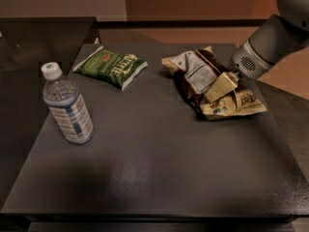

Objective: Move brown chip bag near blue plastic bottle

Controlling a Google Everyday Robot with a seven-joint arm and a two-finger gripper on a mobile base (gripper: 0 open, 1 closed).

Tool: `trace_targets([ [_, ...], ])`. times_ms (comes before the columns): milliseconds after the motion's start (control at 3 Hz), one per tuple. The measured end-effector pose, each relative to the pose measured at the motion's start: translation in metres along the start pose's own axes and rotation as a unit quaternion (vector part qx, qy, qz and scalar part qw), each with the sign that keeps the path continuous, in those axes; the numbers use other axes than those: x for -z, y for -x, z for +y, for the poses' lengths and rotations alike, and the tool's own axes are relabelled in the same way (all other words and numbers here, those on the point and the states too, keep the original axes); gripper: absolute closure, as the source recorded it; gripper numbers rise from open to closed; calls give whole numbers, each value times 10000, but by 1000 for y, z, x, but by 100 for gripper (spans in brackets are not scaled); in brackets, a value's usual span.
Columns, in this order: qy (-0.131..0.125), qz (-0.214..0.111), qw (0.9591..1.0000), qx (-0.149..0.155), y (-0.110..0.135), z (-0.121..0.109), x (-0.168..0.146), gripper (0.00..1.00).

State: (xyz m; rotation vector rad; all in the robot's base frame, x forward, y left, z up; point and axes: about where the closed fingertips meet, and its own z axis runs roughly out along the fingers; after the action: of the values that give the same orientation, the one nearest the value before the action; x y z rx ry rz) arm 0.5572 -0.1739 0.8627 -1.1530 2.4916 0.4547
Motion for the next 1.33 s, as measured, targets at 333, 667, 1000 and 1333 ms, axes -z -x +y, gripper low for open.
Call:
trace_targets([
  [333, 40, -114, 9997, 234, 10, 15, 9, 88],
  [667, 116, -251, 9984, 489, 22, 36, 20, 100],
  [1000, 268, -272, 9965, 747, 33, 64, 28, 100],
  [1333, 496, -128, 9940, 967, 42, 98, 21, 100],
])
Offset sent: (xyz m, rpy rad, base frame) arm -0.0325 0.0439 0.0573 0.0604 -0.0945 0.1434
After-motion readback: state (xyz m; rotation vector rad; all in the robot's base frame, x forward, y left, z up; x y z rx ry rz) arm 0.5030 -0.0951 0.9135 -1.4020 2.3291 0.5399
